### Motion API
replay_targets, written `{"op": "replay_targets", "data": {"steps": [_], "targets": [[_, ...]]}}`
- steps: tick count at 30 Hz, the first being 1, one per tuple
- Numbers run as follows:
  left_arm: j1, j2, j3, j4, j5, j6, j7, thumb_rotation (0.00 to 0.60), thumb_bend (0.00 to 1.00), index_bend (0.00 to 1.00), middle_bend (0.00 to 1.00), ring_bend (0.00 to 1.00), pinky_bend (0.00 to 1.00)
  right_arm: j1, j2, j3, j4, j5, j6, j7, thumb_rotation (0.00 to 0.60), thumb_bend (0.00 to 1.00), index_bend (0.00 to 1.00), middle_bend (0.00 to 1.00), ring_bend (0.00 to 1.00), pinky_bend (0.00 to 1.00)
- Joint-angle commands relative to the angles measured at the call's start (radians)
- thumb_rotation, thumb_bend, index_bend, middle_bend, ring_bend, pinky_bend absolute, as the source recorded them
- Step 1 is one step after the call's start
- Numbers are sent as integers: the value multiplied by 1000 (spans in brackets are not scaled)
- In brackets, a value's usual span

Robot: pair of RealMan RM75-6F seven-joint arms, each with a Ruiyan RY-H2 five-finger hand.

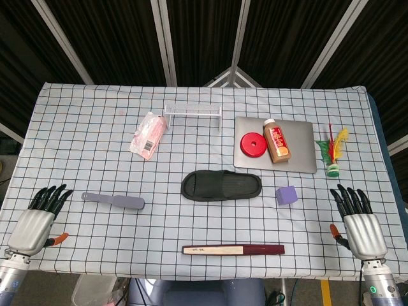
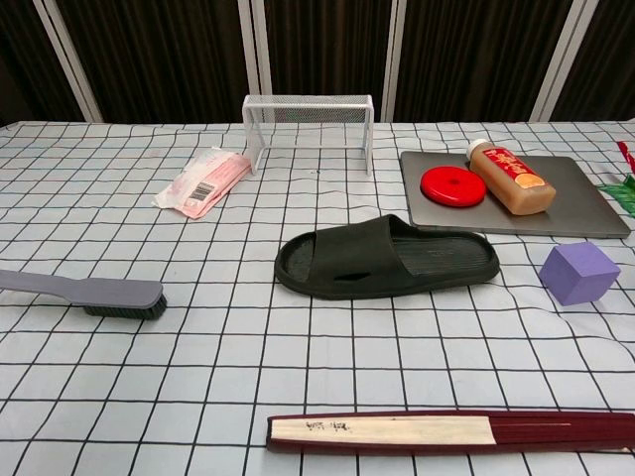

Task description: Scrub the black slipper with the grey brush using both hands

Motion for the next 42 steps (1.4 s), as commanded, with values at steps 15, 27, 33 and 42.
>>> {"op": "replay_targets", "data": {"steps": [15,27,33,42], "targets": [[-125,-126,-78,69,-19,-121,30,600,326,92,227,175,159,-8,38,21,-26,56,-11,17,600,405,0,0,0,0],[-226,-223,-122,63,-143,-286,174,600,342,135,266,214,229,-10,77,34,-26,87,-27,89,600,404,0,0,0,0],[-258,-261,-126,82,-165,-321,212,600,384,188,295,222,227,-12,85,34,-23,98,-33,98,600,404,0,0,0,0],[-296,-304,-122,118,-196,-366,240,600,397,228,314,243,224,-14,83,36,-24,101,-31,89,600,405,0,0,0,0]]}}
